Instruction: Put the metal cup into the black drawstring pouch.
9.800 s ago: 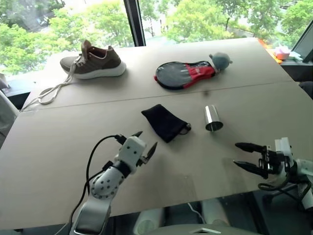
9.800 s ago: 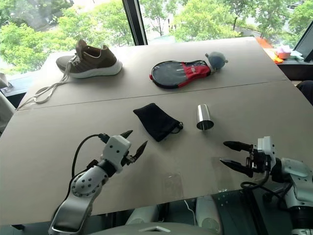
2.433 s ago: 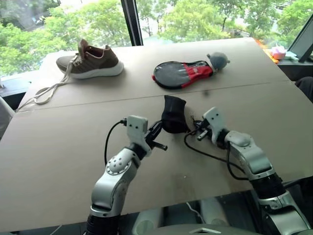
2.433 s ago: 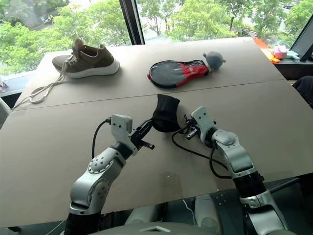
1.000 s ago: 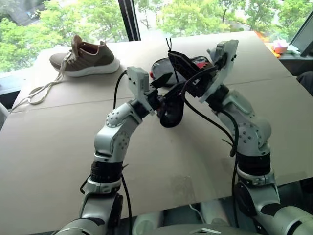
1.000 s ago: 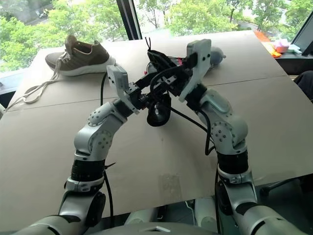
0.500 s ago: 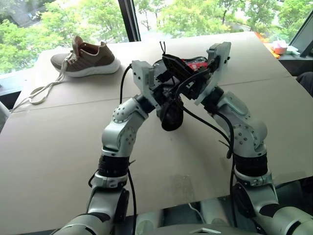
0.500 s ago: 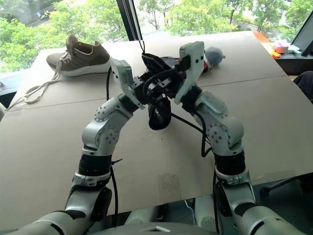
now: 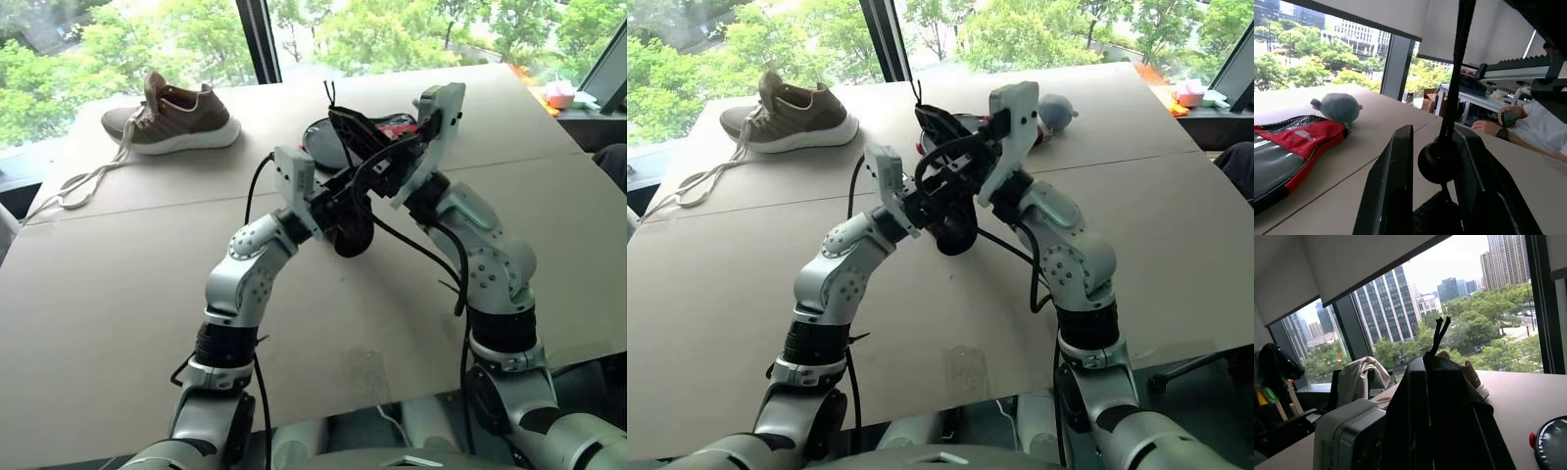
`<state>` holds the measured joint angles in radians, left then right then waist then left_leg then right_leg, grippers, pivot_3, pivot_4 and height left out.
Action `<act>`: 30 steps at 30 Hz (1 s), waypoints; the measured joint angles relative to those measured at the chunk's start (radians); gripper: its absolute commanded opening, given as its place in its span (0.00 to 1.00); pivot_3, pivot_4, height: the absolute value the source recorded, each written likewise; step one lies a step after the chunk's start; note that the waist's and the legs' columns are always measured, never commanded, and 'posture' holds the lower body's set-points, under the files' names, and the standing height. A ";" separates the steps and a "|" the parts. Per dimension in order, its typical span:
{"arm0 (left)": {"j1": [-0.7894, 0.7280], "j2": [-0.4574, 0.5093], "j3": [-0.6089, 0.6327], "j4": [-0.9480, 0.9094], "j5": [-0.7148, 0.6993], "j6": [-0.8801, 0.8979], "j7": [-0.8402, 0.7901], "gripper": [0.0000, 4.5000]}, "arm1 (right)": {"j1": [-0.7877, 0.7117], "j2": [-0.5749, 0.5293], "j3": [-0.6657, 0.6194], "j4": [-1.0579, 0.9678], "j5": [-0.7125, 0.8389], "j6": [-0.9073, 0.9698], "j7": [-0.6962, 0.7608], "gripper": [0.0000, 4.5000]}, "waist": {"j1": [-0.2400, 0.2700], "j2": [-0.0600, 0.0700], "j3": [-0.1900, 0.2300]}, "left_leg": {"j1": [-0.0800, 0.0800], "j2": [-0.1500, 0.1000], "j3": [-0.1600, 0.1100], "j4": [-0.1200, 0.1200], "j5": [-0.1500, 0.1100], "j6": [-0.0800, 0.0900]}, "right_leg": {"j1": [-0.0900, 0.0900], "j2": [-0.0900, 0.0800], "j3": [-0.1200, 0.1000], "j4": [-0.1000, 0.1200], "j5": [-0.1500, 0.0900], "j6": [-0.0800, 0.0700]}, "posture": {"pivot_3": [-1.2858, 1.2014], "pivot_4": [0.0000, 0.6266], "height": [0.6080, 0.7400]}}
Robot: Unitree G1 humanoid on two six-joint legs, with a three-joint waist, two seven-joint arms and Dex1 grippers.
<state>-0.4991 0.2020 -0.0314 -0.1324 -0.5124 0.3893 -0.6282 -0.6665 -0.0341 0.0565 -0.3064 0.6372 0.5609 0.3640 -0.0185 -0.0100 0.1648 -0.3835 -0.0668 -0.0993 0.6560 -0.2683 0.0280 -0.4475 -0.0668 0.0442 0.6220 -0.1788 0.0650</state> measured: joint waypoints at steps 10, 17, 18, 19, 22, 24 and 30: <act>0.000 -0.011 0.002 -0.013 -0.011 0.001 0.001 0.05 | -0.012 -0.001 -0.005 0.000 0.000 0.000 0.000 0.00 | 0.000 0.000 0.000 | 0.000 0.000 0.000 0.000 0.000 0.000 | 0.000 0.000 0.000 0.000 0.000 0.000 | 0.52 0.24 1.00; 0.014 0.000 -0.013 -0.014 0.015 0.003 0.013 0.05 | -0.021 -0.002 -0.018 0.002 0.001 0.000 -0.003 0.00 | 0.000 0.000 0.000 | 0.000 0.000 0.000 0.001 0.000 0.000 | 0.000 0.000 0.000 0.002 0.000 0.000 | 0.52 0.24 1.00; 0.016 0.003 -0.017 -0.014 0.019 0.003 0.013 0.05 | -0.025 -0.001 -0.021 0.003 0.001 0.000 -0.005 0.00 | 0.000 0.000 0.000 | 0.000 0.000 0.000 0.001 0.000 0.000 | 0.000 0.000 0.000 0.002 0.000 0.000 | 0.52 0.24 1.00; 0.030 0.015 -0.027 -0.014 0.042 -0.006 0.012 0.05 | -0.058 -0.001 -0.044 0.012 0.010 0.000 -0.019 0.00 | -0.001 0.000 0.000 | 0.000 0.000 0.001 0.001 0.000 0.000 | 0.000 0.000 0.001 0.002 0.000 0.000 | 0.52 0.24 1.00; 0.045 0.045 -0.052 -0.012 0.089 -0.032 0.002 0.05 | -0.123 -0.002 -0.095 0.020 0.035 0.000 -0.035 0.00 | -0.001 0.000 0.000 | 0.000 0.000 0.000 0.002 0.000 0.000 | 0.000 0.000 0.000 0.002 0.000 0.000 | 0.52 0.24 1.00; 0.053 0.070 -0.069 -0.007 0.127 -0.056 -0.009 0.05 | -0.187 0.001 -0.148 0.057 0.068 0.000 -0.059 0.00 | -0.002 0.000 0.000 | 0.001 0.000 0.001 0.001 0.000 0.000 | 0.000 0.000 0.000 0.003 0.000 -0.001 | 0.52 0.24 1.00; 0.095 0.088 -0.091 0.044 0.161 -0.060 -0.027 0.05 | -0.368 0.048 -0.361 0.133 0.206 -0.112 -0.183 0.00 | 0.000 0.000 0.000 | 0.000 0.000 0.001 0.001 0.000 0.000 | 0.000 0.000 0.000 0.002 0.000 -0.001 | 0.52 0.24 1.00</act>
<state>-0.4041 0.2901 -0.1224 -0.0882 -0.3512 0.3294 -0.6553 -1.0347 0.0136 -0.3040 -0.1733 0.8431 0.4484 0.1813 -0.0188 -0.0098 0.1646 -0.3832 -0.0666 -0.0987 0.6574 -0.2684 0.0280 -0.4478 -0.0668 0.0439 0.6244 -0.1784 0.0643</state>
